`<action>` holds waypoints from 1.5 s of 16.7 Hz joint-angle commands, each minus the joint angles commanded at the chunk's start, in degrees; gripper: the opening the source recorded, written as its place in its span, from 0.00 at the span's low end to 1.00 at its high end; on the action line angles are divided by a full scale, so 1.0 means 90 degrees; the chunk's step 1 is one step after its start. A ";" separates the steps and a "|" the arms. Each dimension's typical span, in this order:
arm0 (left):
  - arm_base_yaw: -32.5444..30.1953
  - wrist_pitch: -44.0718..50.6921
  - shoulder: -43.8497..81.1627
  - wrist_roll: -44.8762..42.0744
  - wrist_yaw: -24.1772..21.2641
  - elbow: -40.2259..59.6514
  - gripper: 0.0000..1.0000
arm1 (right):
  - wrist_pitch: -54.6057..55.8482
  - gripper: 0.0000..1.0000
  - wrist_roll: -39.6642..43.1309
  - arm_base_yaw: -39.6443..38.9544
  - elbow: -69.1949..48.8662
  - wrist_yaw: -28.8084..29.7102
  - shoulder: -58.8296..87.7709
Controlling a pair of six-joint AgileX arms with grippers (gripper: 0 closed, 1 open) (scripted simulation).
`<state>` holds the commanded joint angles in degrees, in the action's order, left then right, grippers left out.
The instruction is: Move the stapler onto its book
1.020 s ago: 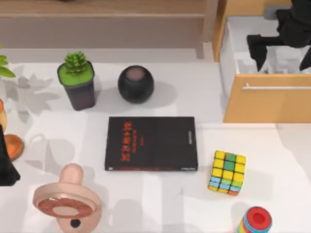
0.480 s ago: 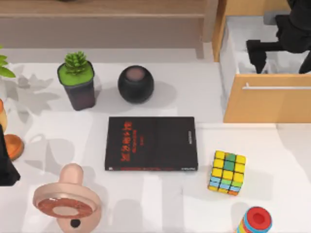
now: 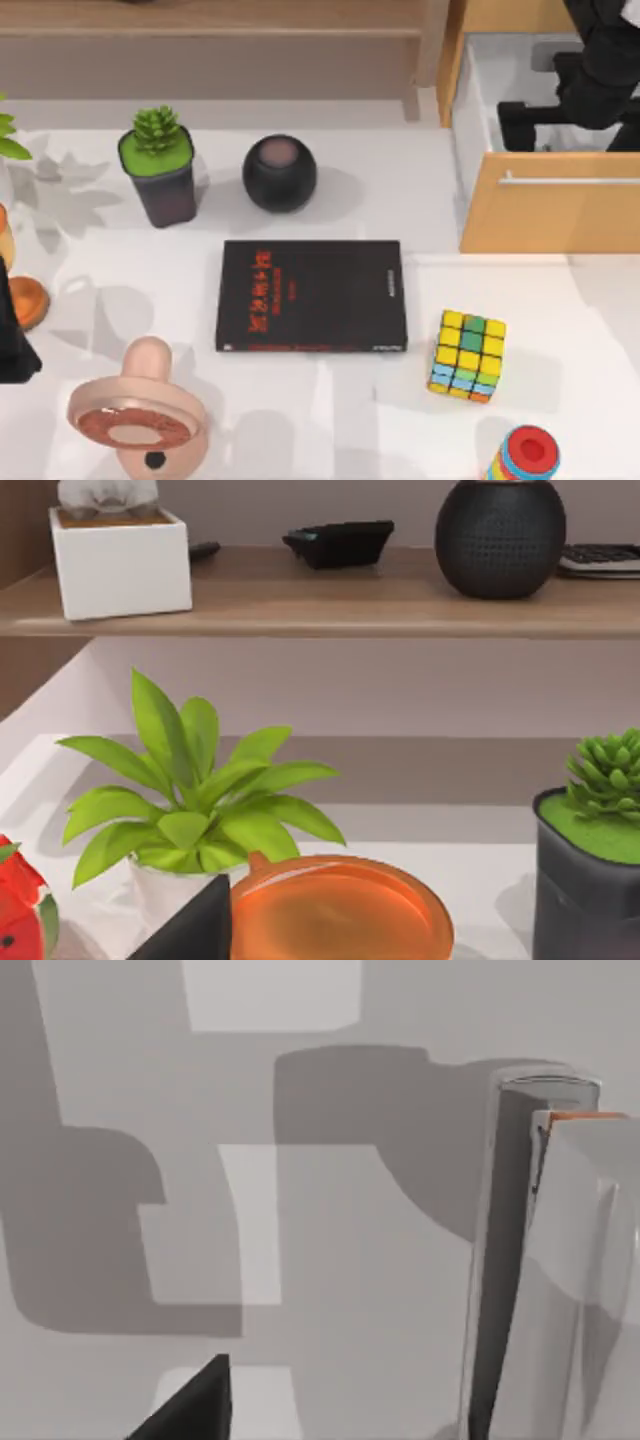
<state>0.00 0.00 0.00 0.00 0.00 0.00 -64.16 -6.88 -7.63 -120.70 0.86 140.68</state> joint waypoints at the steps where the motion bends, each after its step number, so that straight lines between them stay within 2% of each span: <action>1: 0.0000 0.0000 0.0000 0.0000 0.0000 0.0000 1.00 | 0.0043 1.00 0.0001 0.0006 -0.0004 -0.0004 0.0056; 5: 0.0000 0.0000 0.0000 0.0000 0.0000 0.0000 1.00 | 0.0052 1.00 0.0001 0.0008 -0.0003 -0.0006 0.0071; 18: 0.0000 0.0000 0.0000 0.0000 0.0000 0.0000 1.00 | 0.0052 0.02 0.0001 0.0008 -0.0003 -0.0006 0.0071; 25: 0.0000 0.0000 0.0000 0.0000 0.0000 0.0000 1.00 | 0.0052 0.00 0.0001 0.0008 -0.0003 -0.0006 0.0071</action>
<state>0.00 0.00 0.00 0.00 0.00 0.00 -63.69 -6.88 -7.56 -120.73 0.81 141.32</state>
